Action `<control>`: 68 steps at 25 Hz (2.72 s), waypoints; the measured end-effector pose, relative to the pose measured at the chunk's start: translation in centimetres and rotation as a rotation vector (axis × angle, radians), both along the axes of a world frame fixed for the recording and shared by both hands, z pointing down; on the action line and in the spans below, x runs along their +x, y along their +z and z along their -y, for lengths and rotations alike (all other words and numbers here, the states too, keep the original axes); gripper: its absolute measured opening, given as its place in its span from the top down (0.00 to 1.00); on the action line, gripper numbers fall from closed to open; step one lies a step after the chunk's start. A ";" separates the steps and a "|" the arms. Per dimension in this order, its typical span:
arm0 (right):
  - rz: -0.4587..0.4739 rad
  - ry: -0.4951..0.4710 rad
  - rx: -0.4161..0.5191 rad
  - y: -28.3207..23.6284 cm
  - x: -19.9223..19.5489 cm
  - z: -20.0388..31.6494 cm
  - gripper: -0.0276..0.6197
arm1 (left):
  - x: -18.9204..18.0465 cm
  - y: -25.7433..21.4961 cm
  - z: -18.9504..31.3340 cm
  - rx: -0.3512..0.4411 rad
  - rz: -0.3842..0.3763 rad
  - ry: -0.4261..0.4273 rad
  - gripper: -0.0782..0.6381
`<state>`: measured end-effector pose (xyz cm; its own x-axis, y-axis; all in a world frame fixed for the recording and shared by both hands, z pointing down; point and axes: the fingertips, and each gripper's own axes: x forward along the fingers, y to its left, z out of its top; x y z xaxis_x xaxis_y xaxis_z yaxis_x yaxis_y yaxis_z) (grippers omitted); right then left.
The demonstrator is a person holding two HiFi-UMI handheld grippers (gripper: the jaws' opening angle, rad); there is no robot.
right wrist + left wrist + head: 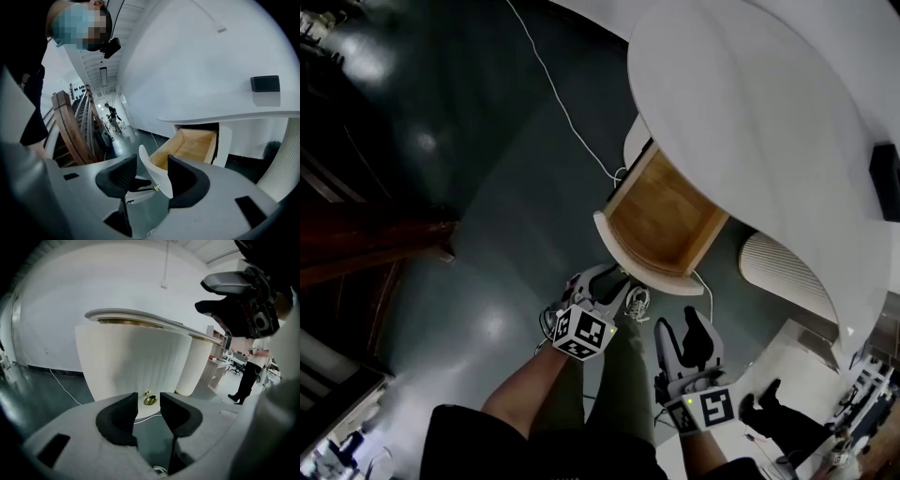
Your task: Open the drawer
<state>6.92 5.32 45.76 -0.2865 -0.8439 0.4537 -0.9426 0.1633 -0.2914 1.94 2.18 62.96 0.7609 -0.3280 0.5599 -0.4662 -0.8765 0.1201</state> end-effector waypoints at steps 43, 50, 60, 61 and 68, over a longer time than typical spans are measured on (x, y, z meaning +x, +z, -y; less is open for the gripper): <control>-0.056 -0.038 0.214 -19.1 -0.7 1.9 0.95 | -3.7 -32.7 -0.9 0.278 -0.109 0.018 0.81; -0.092 -0.094 0.244 -20.5 -0.2 1.8 0.95 | -3.3 -35.1 -0.8 0.279 -0.113 -0.004 0.86; -0.100 -0.150 0.252 -22.5 1.6 2.0 0.95 | -0.5 -37.6 -0.8 0.281 -0.140 -0.045 0.87; -0.103 -0.156 0.253 -22.6 1.7 2.0 0.95 | -0.4 -37.7 -0.9 0.282 -0.140 -0.051 0.87; -0.152 -0.201 0.239 -22.1 2.5 2.1 0.95 | 0.8 -37.7 -1.2 0.277 -0.142 -0.079 0.87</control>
